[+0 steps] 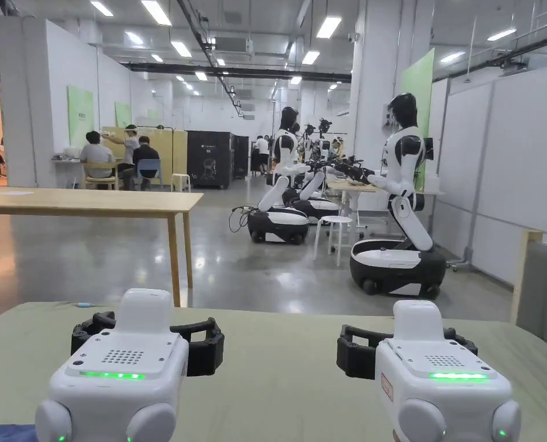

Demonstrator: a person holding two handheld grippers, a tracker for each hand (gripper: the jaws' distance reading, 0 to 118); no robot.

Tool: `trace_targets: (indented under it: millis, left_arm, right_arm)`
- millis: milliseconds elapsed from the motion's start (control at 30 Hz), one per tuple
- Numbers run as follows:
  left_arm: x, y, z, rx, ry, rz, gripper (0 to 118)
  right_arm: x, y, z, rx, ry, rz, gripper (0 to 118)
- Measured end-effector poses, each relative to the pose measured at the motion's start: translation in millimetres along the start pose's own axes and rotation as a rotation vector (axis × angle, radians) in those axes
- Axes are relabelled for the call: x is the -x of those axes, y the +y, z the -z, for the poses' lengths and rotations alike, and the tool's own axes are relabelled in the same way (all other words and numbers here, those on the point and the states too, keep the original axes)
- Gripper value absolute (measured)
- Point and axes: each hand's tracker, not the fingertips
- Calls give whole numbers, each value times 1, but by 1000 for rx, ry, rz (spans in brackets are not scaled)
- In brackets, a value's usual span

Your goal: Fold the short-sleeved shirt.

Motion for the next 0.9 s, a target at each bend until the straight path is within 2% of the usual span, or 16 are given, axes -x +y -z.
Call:
trace_targets:
  millis: [233, 800, 833, 900]
  left_arm:
    - [2, -4, 2, 9, -3, 8, 118]
    - [7, -6, 8, 18, -11, 1, 118]
    - [5, -3, 9, 22, -29, 67, 118]
    - [-4, 2, 9, 7, -15, 343, 118]
  right_arm:
    - [-6, -3, 1, 7, 7, 37, 118]
    - [-4, -8, 4, -9, -5, 2, 118]
    - [-3, -5, 5, -22, -2, -57, 118]
    - [2, 0, 6, -29, -31, -321, 118]
